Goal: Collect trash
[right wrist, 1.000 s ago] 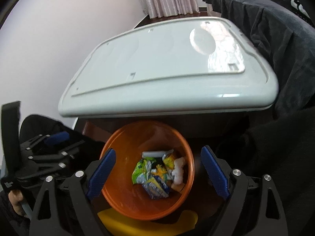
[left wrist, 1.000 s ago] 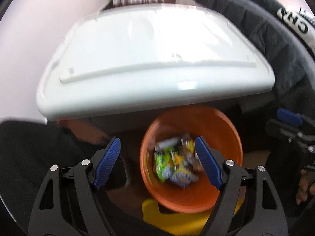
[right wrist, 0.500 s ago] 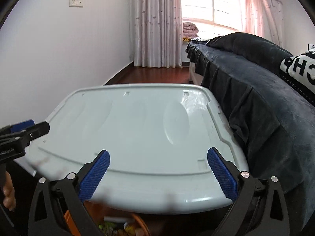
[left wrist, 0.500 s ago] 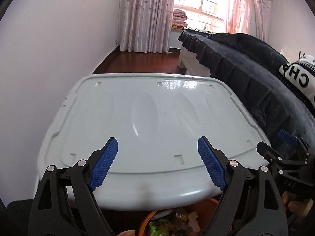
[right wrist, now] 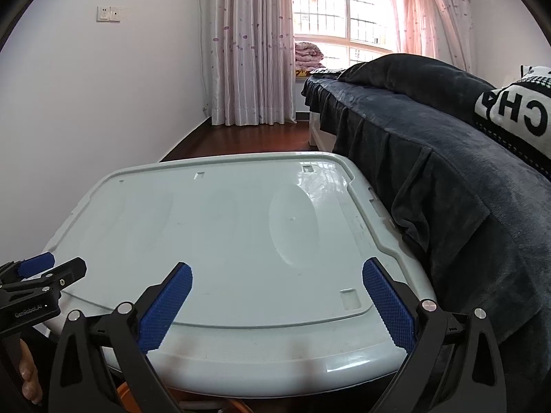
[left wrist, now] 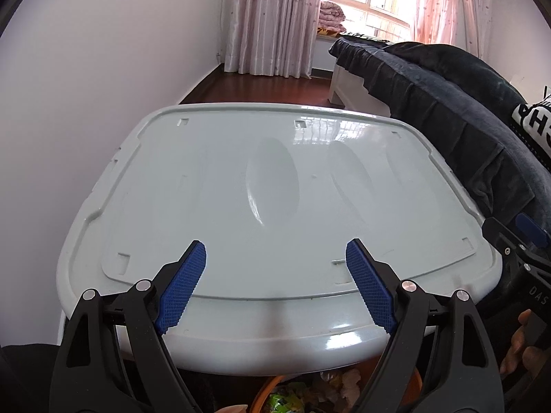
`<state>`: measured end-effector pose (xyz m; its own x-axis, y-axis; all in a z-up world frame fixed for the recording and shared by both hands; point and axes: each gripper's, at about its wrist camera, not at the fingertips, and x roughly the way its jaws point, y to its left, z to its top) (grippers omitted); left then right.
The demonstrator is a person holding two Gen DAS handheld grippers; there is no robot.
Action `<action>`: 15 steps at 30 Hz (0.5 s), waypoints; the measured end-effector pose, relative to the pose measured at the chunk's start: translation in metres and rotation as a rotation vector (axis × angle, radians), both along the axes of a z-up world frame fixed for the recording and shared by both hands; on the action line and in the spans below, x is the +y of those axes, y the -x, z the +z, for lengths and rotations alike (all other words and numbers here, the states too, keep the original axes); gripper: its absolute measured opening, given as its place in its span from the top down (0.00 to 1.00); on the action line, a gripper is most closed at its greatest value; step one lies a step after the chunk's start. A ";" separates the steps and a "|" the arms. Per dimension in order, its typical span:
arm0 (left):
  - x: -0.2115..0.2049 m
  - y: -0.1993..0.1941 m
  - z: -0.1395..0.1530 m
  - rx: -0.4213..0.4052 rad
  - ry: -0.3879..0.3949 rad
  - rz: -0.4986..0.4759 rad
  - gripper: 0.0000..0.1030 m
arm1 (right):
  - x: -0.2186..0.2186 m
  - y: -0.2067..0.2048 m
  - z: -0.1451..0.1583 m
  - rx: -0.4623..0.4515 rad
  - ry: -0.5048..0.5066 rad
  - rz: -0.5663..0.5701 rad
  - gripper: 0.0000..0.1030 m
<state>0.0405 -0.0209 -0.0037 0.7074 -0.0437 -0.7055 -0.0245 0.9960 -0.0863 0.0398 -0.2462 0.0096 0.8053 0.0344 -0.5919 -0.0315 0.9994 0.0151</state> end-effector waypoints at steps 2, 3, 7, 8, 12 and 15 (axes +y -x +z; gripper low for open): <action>-0.001 0.001 0.001 -0.005 -0.002 -0.003 0.21 | 0.000 0.001 -0.001 0.002 0.000 -0.002 0.05; -0.001 0.000 0.001 -0.006 -0.004 -0.005 0.21 | 0.000 0.001 -0.001 0.004 -0.001 -0.003 0.05; -0.002 -0.001 0.000 -0.003 -0.010 -0.011 0.21 | 0.000 0.001 -0.002 0.009 0.002 -0.003 0.05; -0.002 -0.001 0.000 -0.003 -0.009 -0.012 0.21 | 0.000 0.001 -0.002 0.009 0.003 -0.003 0.05; -0.002 -0.001 -0.001 -0.004 -0.004 -0.010 0.21 | 0.001 0.002 -0.002 0.009 0.006 -0.001 0.05; -0.002 -0.001 -0.001 -0.002 0.000 -0.005 0.21 | 0.001 0.002 -0.002 0.010 0.005 -0.002 0.05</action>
<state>0.0413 -0.0226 -0.0046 0.7087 -0.0474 -0.7039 -0.0192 0.9961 -0.0865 0.0377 -0.2450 0.0073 0.7996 0.0296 -0.5998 -0.0294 0.9995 0.0101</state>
